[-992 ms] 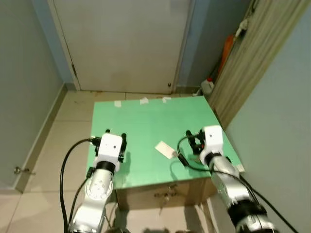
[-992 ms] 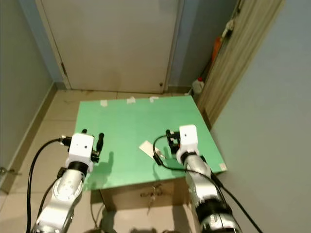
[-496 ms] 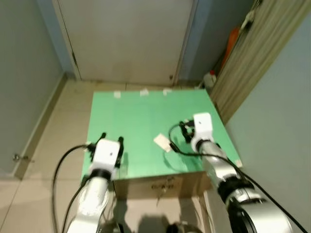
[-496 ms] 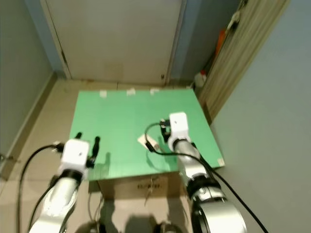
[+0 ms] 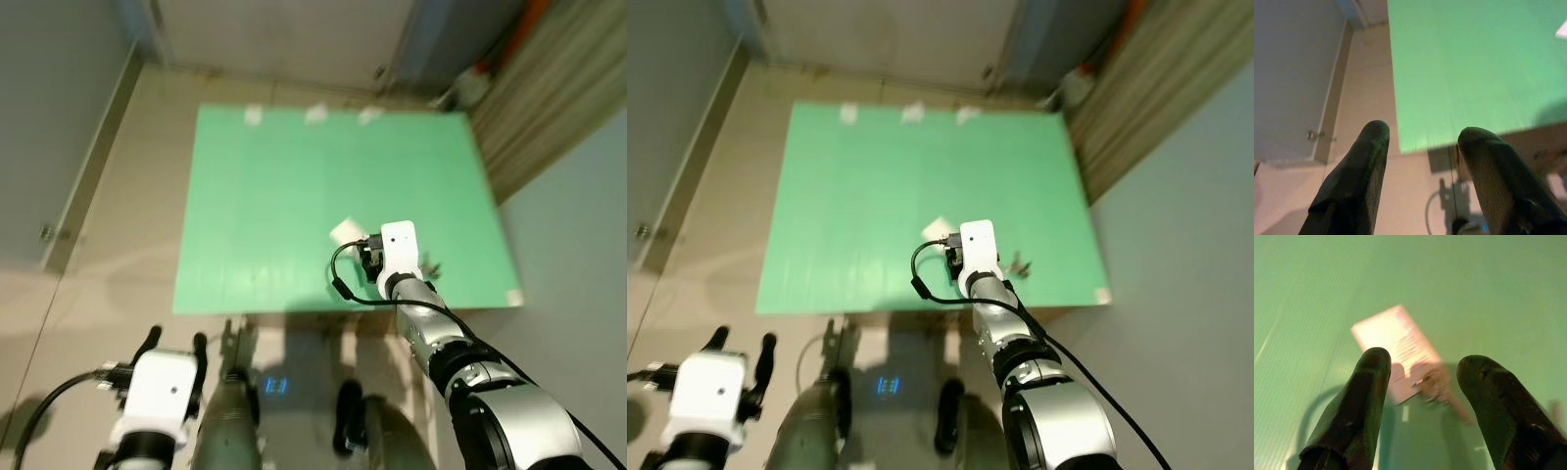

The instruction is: Hang keys on a hook

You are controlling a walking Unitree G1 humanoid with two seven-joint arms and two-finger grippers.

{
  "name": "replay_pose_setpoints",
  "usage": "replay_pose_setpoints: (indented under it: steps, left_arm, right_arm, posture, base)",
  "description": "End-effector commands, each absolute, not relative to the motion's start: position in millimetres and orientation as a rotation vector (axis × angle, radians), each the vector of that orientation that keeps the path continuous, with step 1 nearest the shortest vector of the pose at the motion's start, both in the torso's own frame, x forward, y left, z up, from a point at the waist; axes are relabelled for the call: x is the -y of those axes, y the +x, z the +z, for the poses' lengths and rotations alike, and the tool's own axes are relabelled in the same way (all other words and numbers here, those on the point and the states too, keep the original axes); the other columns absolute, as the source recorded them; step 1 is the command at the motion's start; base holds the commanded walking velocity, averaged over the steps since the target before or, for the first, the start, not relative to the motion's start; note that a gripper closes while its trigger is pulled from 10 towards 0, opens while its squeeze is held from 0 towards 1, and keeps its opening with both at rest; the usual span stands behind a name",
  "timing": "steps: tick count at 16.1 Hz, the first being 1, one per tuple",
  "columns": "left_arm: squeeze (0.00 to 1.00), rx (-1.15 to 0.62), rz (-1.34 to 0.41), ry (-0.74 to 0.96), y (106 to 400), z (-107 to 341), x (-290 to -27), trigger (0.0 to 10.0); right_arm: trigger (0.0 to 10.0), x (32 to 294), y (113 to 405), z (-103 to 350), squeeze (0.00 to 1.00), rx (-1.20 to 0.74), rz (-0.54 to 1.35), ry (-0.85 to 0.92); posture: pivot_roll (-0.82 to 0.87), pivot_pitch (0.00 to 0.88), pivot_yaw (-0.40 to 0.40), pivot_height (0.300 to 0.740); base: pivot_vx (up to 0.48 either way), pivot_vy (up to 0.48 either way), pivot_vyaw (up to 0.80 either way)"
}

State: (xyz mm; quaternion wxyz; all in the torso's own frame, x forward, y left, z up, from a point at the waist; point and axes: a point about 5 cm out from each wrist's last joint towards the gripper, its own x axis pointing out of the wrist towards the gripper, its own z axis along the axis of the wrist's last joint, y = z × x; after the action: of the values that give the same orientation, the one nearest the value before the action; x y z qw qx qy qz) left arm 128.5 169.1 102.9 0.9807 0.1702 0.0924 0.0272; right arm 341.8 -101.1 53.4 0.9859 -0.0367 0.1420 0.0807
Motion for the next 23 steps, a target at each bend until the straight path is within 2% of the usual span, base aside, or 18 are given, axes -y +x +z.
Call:
replay_pose_setpoints:
  steps: [1,4,12,18,20,23]
  left_arm:
    - [0.00,-0.209,0.049,0.345,120,106,-168,10.0]
    - [0.00,-0.248,0.052,0.349,105,115,-169,10.0]
    - [0.00,-0.292,0.046,0.324,100,119,-162,10.0]
    - [0.00,-0.304,0.037,0.307,104,113,-155,10.0]
    - [0.00,-0.299,0.036,0.303,108,111,-154,10.0]
    - [0.00,-0.289,0.034,0.304,113,108,-154,10.0]
  right_arm:
    - [10.0,104,336,44,0.00,-0.325,0.145,-0.084]
    - [10.0,102,336,44,0.00,-0.333,0.127,-0.059]
    - [10.0,88,330,37,0.00,-0.370,0.164,-0.004]
    - [10.0,56,274,-6,0.00,-0.421,0.391,0.042]
    - [10.0,54,274,-3,0.00,-0.390,0.412,0.048]
    - [10.0,48,289,17,0.00,-0.300,0.430,0.050]
  posture:
    - [0.44,0.528,-0.087,0.740]
    - [0.47,0.575,-0.065,0.740]
    - [0.44,0.578,-0.088,0.740]
    - [0.40,0.554,-0.118,0.740]
    - [0.38,0.549,-0.123,0.740]
    - [0.37,0.537,-0.135,0.740]
  base:
    - [0.000,0.000,0.00]
    - [0.000,0.000,0.00]
    - [0.000,0.000,0.00]
    - [0.000,0.000,0.00]
    - [0.000,0.000,0.00]
    - [0.000,0.000,0.00]
